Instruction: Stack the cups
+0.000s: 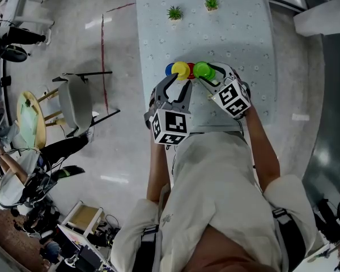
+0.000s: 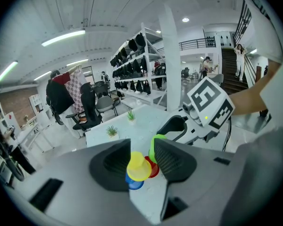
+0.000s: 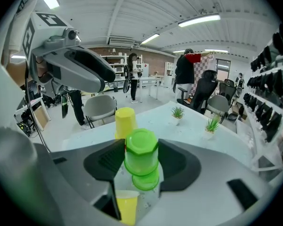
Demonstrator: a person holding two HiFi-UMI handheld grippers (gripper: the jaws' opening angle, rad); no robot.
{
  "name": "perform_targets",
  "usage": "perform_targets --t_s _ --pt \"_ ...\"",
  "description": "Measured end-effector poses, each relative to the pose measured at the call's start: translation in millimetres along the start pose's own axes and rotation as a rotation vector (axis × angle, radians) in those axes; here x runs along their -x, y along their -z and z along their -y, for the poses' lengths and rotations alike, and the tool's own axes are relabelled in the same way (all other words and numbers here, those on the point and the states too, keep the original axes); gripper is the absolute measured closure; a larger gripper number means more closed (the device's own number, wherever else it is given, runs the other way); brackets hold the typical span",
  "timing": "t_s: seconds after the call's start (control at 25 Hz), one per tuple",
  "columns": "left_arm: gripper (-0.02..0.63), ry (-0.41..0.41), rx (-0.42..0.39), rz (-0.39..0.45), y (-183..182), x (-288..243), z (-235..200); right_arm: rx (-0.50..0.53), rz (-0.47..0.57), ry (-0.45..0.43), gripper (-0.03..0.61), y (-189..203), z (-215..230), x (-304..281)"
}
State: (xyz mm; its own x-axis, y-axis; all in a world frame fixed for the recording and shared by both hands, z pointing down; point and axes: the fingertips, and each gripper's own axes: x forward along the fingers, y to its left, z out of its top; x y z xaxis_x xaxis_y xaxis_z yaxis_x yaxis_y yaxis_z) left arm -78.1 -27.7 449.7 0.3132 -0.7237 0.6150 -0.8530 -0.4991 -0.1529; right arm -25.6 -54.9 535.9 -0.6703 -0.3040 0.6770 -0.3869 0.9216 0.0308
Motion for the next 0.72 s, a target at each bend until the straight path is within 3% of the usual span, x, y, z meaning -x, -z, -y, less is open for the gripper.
perform_targets --t_s 0.24,0.72 --pt "0.451 -0.002 -0.009 0.006 -0.6 2.3 1.3 0.004 -0.007 -0.008 0.322 2.9 -3.9 -1.5" --pt "0.453 0.051 -0.049 0.040 -14.3 5.1 20.3 -0.045 0.016 0.059 0.319 6.9 4.8 28.8"
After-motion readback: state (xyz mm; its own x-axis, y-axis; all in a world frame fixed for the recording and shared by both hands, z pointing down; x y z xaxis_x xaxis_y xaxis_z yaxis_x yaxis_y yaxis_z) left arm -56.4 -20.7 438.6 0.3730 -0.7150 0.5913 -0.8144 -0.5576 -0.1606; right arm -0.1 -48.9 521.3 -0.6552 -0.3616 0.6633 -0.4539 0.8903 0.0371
